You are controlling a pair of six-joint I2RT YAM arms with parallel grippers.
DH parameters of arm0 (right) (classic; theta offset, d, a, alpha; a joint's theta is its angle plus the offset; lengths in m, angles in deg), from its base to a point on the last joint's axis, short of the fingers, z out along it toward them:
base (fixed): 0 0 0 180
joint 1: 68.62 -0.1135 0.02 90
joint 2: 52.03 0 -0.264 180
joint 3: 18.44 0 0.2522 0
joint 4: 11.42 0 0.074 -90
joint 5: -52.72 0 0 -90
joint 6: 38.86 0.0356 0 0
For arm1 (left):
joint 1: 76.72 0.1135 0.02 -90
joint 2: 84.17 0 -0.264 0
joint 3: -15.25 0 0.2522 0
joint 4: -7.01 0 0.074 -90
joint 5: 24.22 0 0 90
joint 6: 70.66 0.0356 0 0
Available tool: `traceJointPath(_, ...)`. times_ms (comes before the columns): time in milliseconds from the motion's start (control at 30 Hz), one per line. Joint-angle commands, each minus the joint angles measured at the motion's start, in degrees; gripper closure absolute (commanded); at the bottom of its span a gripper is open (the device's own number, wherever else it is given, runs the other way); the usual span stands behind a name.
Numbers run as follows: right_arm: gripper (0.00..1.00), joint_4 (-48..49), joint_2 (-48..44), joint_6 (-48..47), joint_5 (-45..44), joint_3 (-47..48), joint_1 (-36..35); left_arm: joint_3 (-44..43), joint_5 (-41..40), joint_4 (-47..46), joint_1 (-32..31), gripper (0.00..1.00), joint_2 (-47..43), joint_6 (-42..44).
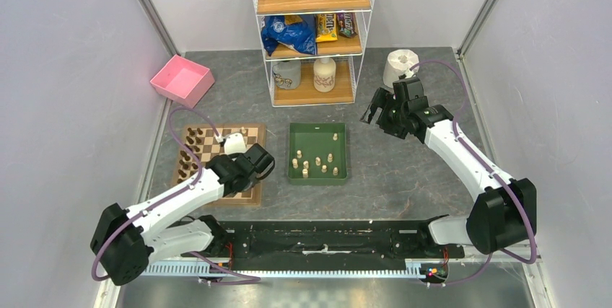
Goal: Set up the chess pieces on the board
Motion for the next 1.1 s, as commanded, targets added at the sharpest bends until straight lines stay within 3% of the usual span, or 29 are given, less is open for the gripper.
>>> traceJointPath(0, 0.06, 1.6, 0.3, 0.4, 0.3, 0.6, 0.1, 1.3, -0.4, -2.6, 3.0, 0.98, -1.7, -2.0)
traceJointPath(200, 0.06, 1.7, 0.8, 0.6, 0.5, 0.8, 0.1, 4.0, 2.2, -4.6, 6.6, 0.98, -3.7, -0.6)
traceJointPath(1067, 0.06, 1.6, 1.1, 0.7, 1.4, 1.3, 0.2, 7.5, 1.3, -7.8, 10.4, 0.97, -6.1, 1.2)
